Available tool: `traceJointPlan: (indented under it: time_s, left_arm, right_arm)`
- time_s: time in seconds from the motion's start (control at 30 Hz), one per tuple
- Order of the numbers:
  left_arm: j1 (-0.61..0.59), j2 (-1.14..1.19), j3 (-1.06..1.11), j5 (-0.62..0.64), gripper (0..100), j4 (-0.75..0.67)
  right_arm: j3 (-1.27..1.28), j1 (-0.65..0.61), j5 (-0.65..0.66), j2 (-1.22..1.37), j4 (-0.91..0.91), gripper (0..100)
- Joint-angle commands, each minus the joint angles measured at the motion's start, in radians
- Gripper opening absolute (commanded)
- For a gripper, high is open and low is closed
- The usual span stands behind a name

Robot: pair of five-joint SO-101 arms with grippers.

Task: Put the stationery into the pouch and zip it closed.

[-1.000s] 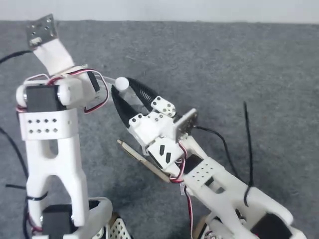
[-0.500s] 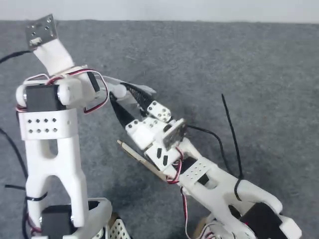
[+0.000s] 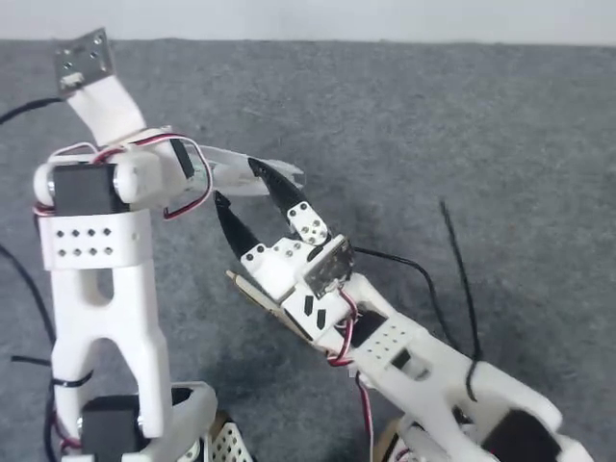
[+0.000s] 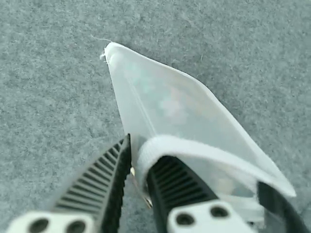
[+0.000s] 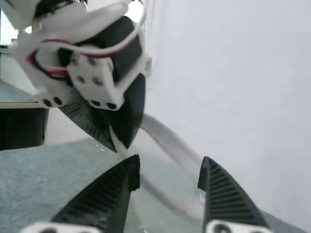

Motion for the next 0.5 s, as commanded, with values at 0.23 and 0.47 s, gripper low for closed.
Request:
traceJointPlan:
  time_s: [0.23,0.47]
  left_arm:
    - [-0.02,-0.049,-0.018,0.009,1,-0.012]
    - [-0.114,-0.052,-0.013,0.014,1,-0.038]
  right_arm:
    - [-0.114,0.145,-0.127,-0.498,0.708,17.6]
    - [-0.25,0.153,-0.184,-0.541,1.099,17.4]
